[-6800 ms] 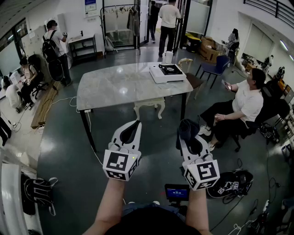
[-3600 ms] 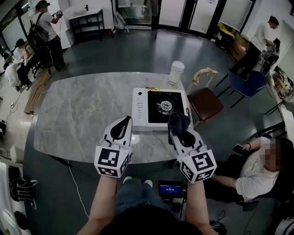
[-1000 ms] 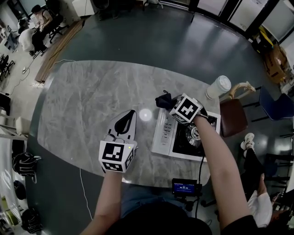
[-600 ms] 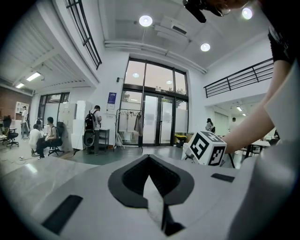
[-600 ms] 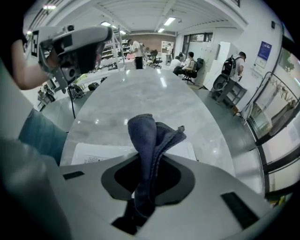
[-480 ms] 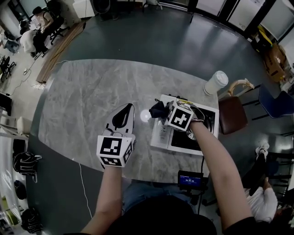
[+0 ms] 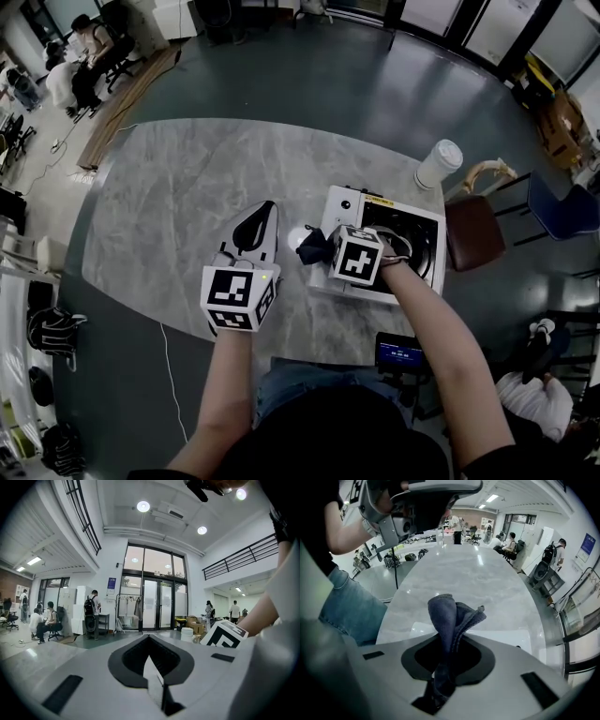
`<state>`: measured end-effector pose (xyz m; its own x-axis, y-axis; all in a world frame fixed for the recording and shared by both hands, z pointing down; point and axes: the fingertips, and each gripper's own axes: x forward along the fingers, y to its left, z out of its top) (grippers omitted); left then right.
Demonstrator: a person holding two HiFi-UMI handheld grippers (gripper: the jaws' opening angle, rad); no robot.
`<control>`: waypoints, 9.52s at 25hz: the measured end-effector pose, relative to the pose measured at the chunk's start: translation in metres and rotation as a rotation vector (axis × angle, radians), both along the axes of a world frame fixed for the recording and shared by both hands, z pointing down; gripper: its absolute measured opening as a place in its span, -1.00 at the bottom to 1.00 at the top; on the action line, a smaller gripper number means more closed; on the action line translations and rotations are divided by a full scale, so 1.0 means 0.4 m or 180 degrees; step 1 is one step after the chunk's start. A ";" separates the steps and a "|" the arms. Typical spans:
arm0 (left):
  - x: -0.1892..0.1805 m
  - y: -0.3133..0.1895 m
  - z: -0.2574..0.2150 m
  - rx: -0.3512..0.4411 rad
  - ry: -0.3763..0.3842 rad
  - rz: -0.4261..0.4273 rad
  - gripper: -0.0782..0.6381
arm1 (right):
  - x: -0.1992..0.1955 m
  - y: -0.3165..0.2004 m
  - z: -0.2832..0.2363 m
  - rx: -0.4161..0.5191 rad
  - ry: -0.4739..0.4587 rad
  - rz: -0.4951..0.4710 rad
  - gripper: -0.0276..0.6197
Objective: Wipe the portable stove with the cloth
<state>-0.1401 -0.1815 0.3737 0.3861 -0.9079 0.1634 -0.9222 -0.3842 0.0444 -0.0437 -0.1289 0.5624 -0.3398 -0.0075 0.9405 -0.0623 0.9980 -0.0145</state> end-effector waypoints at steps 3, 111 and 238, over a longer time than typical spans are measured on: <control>0.001 0.005 -0.006 0.0025 0.0011 0.0006 -0.75 | -0.008 0.042 -0.001 -0.0037 0.0004 -0.0080 -0.69; 0.246 -0.003 0.056 -0.0177 -0.0062 0.0984 -0.75 | 0.356 0.119 -0.097 -0.0665 -0.2763 0.6542 -0.69; 0.287 0.011 0.057 -0.0306 -0.0419 0.0508 -0.75 | 0.675 -0.286 -0.035 -0.0375 -0.0977 0.6183 -0.68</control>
<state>-0.0253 -0.1773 0.3965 0.4932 -0.8148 0.3047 -0.8503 -0.5255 -0.0288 0.2264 -0.2434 0.5485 -0.0749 -0.4593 0.8851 -0.8665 -0.4093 -0.2857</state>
